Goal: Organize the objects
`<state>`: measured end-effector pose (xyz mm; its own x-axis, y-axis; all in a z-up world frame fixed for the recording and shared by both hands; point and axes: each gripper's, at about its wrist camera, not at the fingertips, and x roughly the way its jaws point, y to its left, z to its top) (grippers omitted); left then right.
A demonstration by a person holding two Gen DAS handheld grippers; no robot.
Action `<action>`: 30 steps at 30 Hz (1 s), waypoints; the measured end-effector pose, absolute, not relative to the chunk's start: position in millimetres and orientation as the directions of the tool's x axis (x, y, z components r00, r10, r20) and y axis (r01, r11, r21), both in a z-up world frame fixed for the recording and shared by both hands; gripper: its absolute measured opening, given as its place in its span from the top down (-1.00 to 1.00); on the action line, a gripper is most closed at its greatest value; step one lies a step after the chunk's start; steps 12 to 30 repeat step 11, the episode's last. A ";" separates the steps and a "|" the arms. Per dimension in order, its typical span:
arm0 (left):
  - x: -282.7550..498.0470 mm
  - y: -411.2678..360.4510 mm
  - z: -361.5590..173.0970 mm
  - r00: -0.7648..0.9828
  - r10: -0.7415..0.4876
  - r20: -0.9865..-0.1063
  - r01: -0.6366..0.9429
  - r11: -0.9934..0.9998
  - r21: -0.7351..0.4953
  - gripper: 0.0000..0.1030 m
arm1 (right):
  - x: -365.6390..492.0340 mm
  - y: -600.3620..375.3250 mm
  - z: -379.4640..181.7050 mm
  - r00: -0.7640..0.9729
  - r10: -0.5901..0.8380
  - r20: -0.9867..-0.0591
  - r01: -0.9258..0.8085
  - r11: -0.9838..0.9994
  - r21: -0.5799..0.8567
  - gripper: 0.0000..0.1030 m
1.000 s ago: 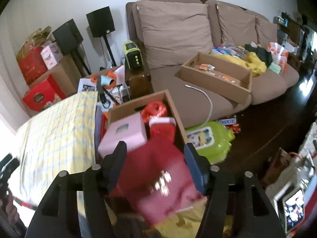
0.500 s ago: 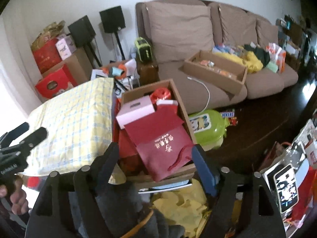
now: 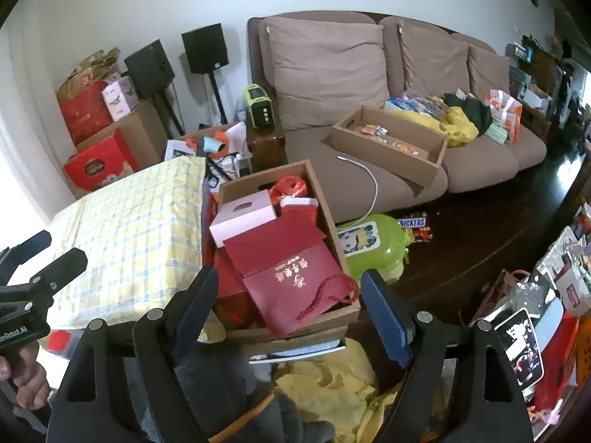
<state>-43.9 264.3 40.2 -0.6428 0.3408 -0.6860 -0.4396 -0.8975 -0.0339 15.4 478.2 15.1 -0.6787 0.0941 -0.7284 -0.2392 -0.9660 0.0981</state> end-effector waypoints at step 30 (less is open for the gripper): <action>-42.8 260.6 39.9 -0.636 0.337 -0.694 -0.428 -0.903 -0.046 -0.99 | 13.2 473.6 14.3 -0.676 0.087 -0.731 -0.230 -0.968 0.097 -0.56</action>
